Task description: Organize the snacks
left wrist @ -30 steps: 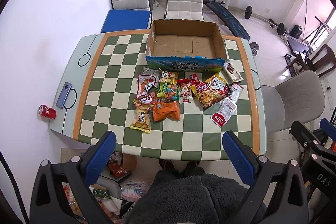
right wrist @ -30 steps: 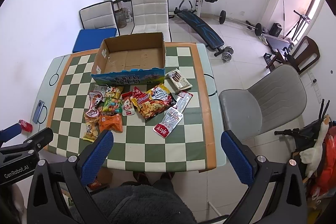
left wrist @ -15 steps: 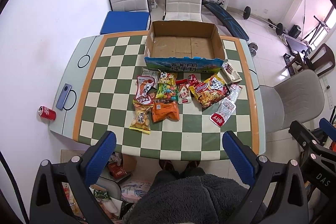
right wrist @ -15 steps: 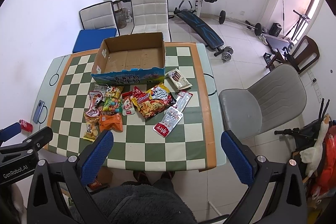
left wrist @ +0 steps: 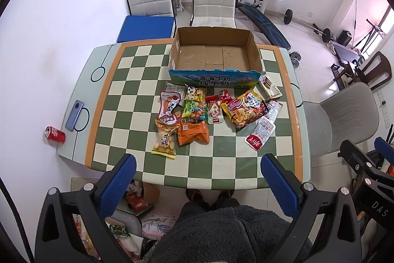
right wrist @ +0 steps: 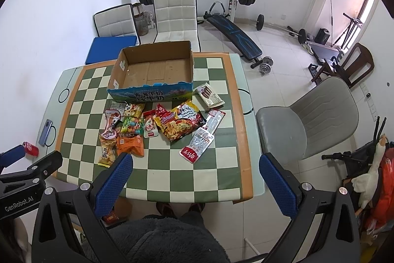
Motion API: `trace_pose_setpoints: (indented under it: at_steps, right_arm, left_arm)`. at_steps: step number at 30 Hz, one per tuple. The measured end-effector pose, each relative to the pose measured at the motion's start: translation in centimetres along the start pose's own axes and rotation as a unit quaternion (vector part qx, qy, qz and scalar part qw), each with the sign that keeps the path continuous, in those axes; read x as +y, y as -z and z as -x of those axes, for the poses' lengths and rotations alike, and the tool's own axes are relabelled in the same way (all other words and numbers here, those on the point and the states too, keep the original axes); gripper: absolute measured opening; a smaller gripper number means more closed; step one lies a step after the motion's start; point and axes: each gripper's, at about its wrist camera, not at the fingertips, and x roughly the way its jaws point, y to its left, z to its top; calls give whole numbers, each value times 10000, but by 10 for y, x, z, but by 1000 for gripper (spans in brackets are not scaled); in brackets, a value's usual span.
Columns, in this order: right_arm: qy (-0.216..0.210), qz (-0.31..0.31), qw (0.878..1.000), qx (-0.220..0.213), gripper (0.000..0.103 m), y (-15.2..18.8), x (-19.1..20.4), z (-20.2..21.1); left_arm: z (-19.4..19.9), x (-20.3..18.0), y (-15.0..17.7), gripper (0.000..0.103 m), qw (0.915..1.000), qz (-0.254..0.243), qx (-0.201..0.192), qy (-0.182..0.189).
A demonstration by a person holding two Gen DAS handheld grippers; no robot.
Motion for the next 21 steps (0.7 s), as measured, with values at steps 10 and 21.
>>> trace_pose_setpoints:
  at_steps: [10, 21]
  right_arm:
    - [9, -3, 10000, -15, 103, 0, 0, -1]
    - [5, -16, 10000, -19, 103, 0, 0, 0]
  left_arm:
    - [3, -4, -3, 103, 10000, -8, -19, 3]
    - [2, -3, -1, 103, 10000, -8, -34, 11]
